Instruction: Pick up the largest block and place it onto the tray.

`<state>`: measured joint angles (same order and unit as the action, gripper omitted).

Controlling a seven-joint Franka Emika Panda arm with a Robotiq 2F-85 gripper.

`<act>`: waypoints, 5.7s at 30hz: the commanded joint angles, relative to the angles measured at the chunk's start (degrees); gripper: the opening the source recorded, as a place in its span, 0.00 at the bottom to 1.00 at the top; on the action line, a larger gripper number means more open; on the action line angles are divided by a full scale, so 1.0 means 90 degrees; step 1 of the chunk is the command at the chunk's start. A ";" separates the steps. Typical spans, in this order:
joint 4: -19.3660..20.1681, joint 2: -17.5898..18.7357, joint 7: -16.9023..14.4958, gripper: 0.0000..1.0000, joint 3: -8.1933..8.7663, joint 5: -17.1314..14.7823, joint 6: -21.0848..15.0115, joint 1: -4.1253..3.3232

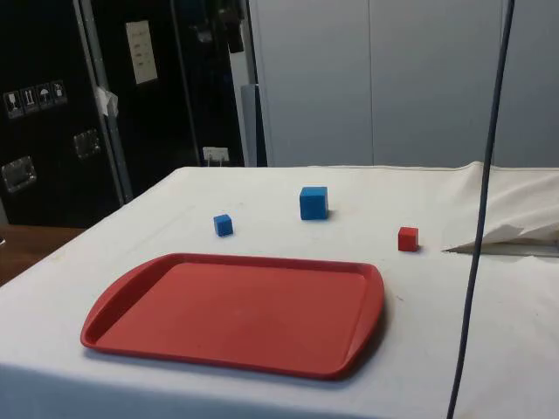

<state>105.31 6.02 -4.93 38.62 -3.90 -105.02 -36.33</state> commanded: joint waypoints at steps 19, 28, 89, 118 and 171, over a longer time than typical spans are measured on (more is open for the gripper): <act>0.0789 -0.0312 -0.0630 1.00 0.0159 0.0216 -0.0528 0.0191; 0.1369 -0.0509 -0.0917 1.00 0.0331 0.0325 -0.1031 0.0242; 0.3202 0.0929 -0.3368 1.00 0.1120 -0.1439 -0.4628 0.0547; 0.3170 0.2037 -0.4845 1.00 0.0955 -0.3457 -0.4889 0.0547; 0.2636 0.3196 -0.5971 0.00 0.0923 -0.4806 -0.4705 0.0624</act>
<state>128.92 34.89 -58.90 46.81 -47.27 -147.36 -30.48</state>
